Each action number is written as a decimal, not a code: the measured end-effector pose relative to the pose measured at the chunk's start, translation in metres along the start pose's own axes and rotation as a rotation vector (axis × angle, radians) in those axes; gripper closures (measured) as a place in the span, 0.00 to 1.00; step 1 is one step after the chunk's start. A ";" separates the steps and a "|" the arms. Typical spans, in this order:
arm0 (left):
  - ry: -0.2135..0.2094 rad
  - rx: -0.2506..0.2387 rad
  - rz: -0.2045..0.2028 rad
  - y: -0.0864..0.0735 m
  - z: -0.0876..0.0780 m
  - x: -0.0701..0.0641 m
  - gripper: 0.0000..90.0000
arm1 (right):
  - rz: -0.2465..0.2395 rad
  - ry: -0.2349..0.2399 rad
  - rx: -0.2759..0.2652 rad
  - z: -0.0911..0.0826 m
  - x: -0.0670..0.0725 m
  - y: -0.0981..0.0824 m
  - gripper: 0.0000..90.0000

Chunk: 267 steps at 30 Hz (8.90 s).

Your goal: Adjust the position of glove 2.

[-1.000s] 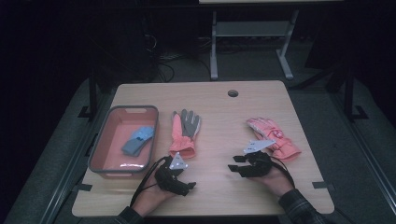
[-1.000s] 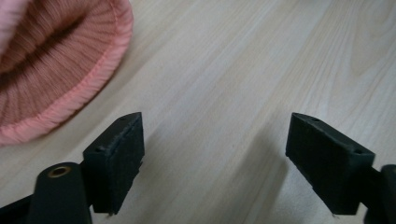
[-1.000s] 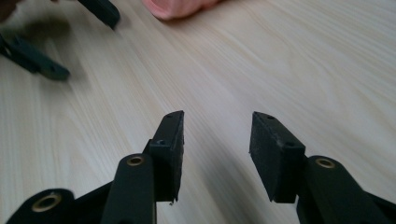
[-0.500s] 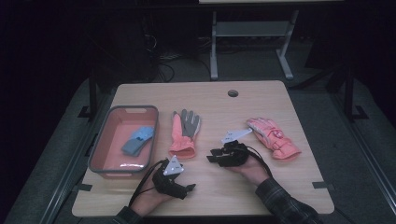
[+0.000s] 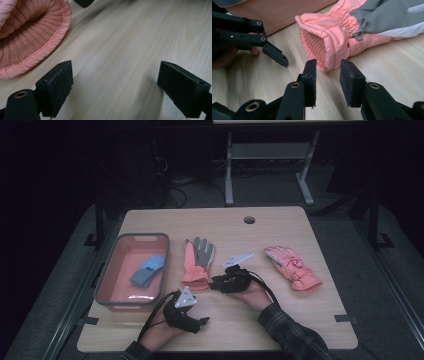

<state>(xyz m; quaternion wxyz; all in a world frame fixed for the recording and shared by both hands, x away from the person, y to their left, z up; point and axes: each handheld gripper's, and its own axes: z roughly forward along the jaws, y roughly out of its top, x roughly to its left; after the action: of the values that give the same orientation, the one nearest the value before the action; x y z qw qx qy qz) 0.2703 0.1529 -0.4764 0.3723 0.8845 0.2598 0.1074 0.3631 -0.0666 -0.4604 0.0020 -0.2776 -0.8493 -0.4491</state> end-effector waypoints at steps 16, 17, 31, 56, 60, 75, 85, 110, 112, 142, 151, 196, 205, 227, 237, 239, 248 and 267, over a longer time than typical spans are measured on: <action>0.004 0.002 0.006 0.000 0.000 0.001 0.14 | 0.020 -0.051 -0.007 0.001 -0.007 0.000 0.95; 0.004 0.002 0.007 0.000 0.000 0.001 0.14 | 0.024 -0.056 -0.007 -0.002 -0.008 -0.001 0.95; 0.002 0.000 0.003 0.000 0.000 0.001 0.14 | 0.027 -0.103 0.001 -0.055 -0.017 -0.023 0.95; 0.012 -0.003 -0.010 0.000 0.000 0.003 0.14 | 0.054 -0.191 0.024 -0.142 -0.029 -0.083 0.85; 0.015 -0.003 -0.010 0.000 0.000 0.003 0.14 | 0.057 -0.199 -0.015 -0.152 -0.025 -0.075 0.86; 0.022 -0.001 -0.016 0.000 0.000 0.003 0.14 | 0.043 -0.175 0.055 -0.107 -0.014 -0.035 0.98; 0.030 0.000 -0.019 0.002 0.002 0.002 0.14 | 0.065 -0.164 0.107 -0.110 -0.013 -0.048 1.00; 0.002 -0.002 0.001 0.009 0.010 0.005 0.14 | 0.077 -0.295 0.034 -0.180 -0.031 -0.051 1.00; 0.002 -0.001 0.002 0.009 0.009 0.005 0.14 | 0.083 -0.320 0.023 -0.187 -0.039 -0.049 1.00; 0.000 -0.004 -0.004 0.009 0.010 0.004 0.14 | 0.177 -0.441 0.153 -0.179 -0.107 -0.069 0.64; 0.000 -0.004 -0.004 0.009 0.010 0.004 0.14 | 0.149 -0.450 0.165 -0.177 -0.105 -0.070 0.93; 0.005 -0.005 0.002 0.009 0.010 0.005 0.14 | 0.065 -0.233 0.010 -0.184 -0.029 -0.005 0.96; 0.004 -0.004 0.001 0.009 0.010 0.005 0.14 | 0.039 -0.188 0.009 -0.169 -0.014 0.001 0.98; 0.004 -0.004 -0.001 0.009 0.010 0.005 0.14 | 0.016 -0.104 0.050 -0.142 -0.001 0.000 0.80; 0.005 -0.004 0.002 0.009 0.010 0.005 0.14 | 0.023 -0.101 -0.027 -0.163 -0.004 0.003 0.76; 0.007 -0.006 0.000 0.009 0.010 0.005 0.15 | 0.023 -0.106 -0.044 -0.169 -0.005 0.003 0.77; 0.034 0.029 -0.032 0.016 0.006 0.009 0.35 | 0.053 -0.196 -0.065 -0.193 -0.027 -0.010 0.96; -0.068 0.075 -0.107 0.057 0.021 0.020 1.00 | 0.117 -0.190 0.088 -0.172 -0.056 -0.080 1.00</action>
<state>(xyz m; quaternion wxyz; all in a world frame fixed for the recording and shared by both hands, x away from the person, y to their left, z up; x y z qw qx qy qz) 0.3174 0.1175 -0.4507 0.3529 0.8857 0.2979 0.0476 0.3301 -0.2597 -0.4326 -0.0401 -0.3676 -0.8468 -0.3824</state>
